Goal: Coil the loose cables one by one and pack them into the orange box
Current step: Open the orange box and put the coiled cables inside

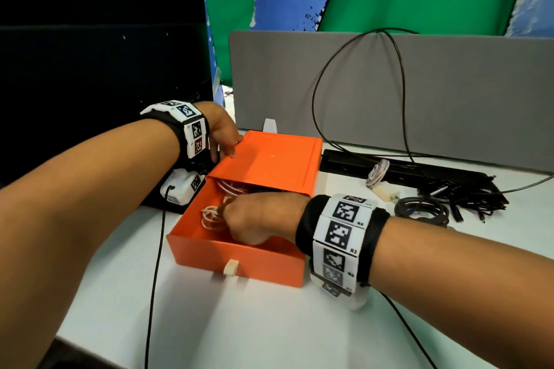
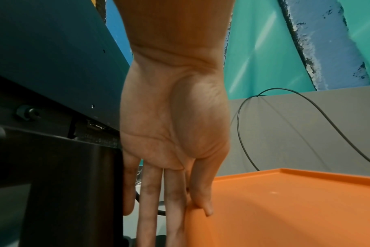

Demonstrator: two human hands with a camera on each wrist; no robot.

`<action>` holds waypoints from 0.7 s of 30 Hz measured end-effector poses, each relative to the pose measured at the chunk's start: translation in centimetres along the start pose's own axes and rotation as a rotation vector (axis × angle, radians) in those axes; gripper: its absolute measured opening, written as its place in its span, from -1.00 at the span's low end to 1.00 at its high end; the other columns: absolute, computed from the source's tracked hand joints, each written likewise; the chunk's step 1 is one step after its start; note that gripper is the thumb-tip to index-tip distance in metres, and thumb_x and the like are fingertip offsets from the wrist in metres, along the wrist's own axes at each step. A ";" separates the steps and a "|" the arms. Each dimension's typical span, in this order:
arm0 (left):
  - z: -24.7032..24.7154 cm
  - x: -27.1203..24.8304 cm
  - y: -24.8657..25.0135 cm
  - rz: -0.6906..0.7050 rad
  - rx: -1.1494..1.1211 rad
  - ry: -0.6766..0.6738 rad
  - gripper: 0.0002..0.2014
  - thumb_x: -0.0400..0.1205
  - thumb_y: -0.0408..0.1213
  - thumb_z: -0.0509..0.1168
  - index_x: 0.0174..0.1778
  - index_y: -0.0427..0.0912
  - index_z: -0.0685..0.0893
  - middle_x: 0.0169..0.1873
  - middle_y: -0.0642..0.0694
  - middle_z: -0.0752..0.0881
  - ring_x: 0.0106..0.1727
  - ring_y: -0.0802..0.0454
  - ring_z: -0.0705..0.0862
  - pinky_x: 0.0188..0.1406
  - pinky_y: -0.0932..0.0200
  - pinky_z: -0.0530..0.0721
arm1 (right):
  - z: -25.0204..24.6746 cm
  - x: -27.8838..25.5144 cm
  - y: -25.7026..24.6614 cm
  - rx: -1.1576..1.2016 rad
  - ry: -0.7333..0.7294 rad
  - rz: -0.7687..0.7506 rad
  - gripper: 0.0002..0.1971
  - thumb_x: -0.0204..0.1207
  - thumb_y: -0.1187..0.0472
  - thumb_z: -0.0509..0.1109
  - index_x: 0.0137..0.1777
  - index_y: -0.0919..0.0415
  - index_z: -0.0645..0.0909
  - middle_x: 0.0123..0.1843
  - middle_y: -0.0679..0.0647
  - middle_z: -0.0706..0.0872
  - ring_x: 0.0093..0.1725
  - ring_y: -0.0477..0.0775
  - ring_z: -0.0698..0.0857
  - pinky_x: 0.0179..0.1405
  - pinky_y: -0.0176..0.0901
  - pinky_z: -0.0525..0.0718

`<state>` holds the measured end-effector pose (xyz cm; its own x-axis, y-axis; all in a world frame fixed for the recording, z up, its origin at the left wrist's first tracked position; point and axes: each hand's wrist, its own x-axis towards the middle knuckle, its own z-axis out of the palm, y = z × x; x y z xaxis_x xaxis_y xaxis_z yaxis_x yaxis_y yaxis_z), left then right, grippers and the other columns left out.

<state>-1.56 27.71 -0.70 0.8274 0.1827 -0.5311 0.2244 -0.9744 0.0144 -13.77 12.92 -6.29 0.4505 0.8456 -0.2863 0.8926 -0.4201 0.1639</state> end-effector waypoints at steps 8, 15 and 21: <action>0.3 0.0 0.2 0.000 0.006 0.024 -0.36 0.80 -0.31 0.14 0.74 -0.14 -0.05 0.31 -0.31 0.66 0.13 -0.19 0.74 0.35 -0.15 0.62 | -2.0 -1.0 3.3 0.264 0.036 -0.054 -0.69 0.75 0.17 0.21 0.37 0.21 0.66 0.29 0.11 0.74 0.19 0.12 0.67 0.08 -0.15 0.56; 0.3 1.4 0.1 0.010 -0.080 0.047 -0.35 0.77 -0.41 0.17 0.72 -0.20 -0.01 -0.10 -0.16 0.69 -0.14 -0.13 0.76 -0.23 0.11 0.76 | -3.9 -10.6 15.5 0.321 0.147 0.302 -0.71 0.70 0.15 0.27 0.35 0.08 0.67 0.06 -0.04 0.79 -0.01 0.03 0.76 0.14 -0.14 0.67; -0.1 3.0 -0.2 -0.044 -0.146 0.066 -0.33 0.75 -0.45 0.20 0.72 -0.22 0.00 -0.18 -0.15 0.67 -0.48 0.11 0.74 -0.32 0.16 0.76 | 1.8 -18.8 25.1 0.056 -0.103 0.703 -0.67 0.68 0.12 0.26 0.40 0.14 0.63 0.38 0.10 0.67 0.35 0.20 0.63 0.38 0.07 0.57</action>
<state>0.92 28.47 -2.22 0.8461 0.2375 -0.4773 0.3296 -0.9367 0.1182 0.19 -14.13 1.48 0.9169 0.3337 -0.2190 0.3883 -0.8731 0.2950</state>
